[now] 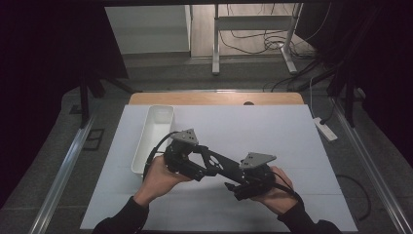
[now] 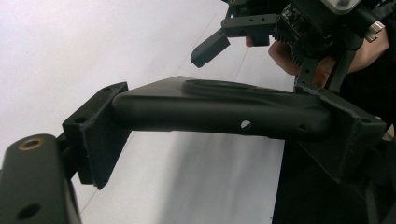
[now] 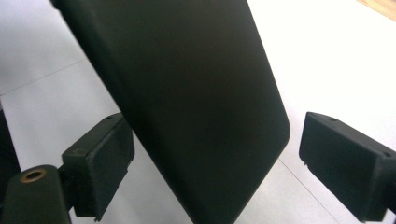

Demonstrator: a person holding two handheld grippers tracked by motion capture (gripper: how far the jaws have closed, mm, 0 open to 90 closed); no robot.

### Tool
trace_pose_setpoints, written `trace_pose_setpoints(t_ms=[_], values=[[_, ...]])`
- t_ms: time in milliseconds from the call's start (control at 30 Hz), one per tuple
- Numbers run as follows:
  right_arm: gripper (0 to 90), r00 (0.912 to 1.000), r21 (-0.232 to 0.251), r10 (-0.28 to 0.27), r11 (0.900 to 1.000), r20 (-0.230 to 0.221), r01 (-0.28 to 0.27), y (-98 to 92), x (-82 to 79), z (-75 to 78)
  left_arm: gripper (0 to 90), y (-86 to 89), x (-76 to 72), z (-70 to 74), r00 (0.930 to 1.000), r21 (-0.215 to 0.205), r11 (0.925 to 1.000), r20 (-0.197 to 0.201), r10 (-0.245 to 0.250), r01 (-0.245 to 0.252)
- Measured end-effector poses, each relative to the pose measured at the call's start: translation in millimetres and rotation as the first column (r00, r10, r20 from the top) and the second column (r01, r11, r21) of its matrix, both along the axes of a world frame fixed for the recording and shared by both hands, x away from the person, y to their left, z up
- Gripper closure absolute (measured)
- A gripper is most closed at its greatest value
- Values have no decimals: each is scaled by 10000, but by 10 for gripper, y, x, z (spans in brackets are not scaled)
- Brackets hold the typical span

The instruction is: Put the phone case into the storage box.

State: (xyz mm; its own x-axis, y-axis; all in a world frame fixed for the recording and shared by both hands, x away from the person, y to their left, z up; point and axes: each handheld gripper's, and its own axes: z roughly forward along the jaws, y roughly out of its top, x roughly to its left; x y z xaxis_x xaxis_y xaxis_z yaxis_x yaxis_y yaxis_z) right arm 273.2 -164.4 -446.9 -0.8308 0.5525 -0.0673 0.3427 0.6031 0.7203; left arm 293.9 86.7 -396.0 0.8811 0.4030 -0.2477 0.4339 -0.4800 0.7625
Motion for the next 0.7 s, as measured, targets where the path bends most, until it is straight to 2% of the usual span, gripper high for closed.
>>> trace_pose_setpoints(t_ms=[267, 367, 400, 700], values=[[221, 9995, -285, -32, 9996, 305, 40, 51, -27, -25, 151, -29, -8, 14, 9999, 16, 10000, -79, 66, -66], [299, 9971, -449, -134, 9989, 749, 168, 61, -50, -27, 151, -40, -14, 18, 9998, -74, 9999, -178, 82, -83], [333, 9956, -432, -175, 9988, 915, 215, 62, -58, -29, 151, -44, -15, 23, 9998, 33, 10000, -154, 85, -84], [501, 9906, -382, -157, 9990, 1362, 210, 63, -97, -6, 149, -68, -15, 42, 9994, -8, 9996, -185, 294, -294]])
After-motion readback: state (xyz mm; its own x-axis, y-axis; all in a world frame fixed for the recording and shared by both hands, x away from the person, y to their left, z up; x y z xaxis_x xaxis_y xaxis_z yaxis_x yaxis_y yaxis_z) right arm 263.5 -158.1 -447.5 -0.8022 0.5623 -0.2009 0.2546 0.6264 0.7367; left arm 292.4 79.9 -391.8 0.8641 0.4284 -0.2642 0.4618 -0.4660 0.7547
